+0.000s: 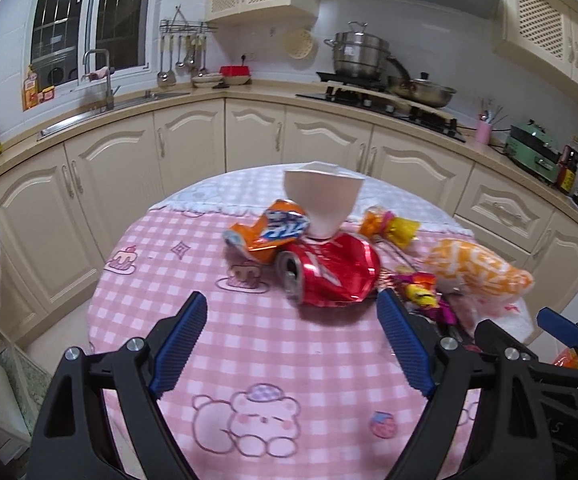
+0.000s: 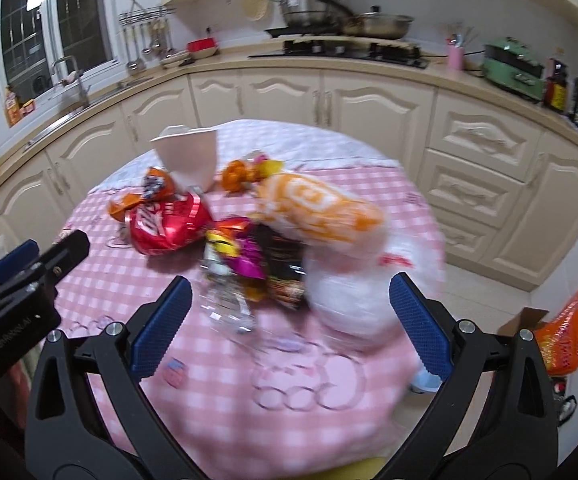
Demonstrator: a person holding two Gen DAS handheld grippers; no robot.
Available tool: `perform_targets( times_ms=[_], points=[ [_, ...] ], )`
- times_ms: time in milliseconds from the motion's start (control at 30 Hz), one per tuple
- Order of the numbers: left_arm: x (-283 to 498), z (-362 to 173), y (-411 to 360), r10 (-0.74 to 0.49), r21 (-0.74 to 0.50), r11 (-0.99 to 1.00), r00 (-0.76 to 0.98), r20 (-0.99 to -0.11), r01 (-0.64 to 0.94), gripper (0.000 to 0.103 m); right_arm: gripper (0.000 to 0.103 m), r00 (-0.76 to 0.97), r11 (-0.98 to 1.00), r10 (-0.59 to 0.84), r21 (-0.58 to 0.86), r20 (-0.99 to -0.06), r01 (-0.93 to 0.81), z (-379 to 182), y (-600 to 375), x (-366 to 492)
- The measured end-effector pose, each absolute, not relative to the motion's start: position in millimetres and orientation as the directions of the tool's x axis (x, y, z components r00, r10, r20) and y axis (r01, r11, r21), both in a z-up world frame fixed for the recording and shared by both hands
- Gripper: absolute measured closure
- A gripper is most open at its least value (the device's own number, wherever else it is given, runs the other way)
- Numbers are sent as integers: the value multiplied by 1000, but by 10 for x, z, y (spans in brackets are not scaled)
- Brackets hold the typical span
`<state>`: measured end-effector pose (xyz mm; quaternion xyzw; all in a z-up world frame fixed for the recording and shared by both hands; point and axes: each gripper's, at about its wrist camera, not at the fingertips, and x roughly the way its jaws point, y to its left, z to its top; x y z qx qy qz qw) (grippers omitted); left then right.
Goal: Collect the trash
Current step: 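Grasp the crushed orange can with the left tool while the right tool grasps the red can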
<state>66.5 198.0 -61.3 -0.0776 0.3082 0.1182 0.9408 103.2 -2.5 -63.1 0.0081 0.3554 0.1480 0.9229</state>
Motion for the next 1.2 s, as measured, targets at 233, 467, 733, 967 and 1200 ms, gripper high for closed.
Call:
perform_targets(
  times_ms=[233,467,733,967,1200],
  points=[
    [877,-697,2410,205,-68,948,757,-621,-312,19,6,644,918,383,193,-662,-347,-678,466,1282],
    [1116,-753,2834,209,-61,944,733,-648,-323,19,6,566,890,450,293,-691,-350,-789,805,1581],
    [1349,-801,3163,192,-60,949,716,-671,-310,19,10,529,864,501,425,-685,-268,-752,843,1695],
    [1413,-823,3271,177,-77,950,724,-666,-303,19,21,405,821,571,501,-715,-273,-814,1013,1675],
    [1387,-860,3284,167,-71,955,722,-671,-287,19,34,347,812,575,568,-741,-132,-1108,930,1906]
  ],
)
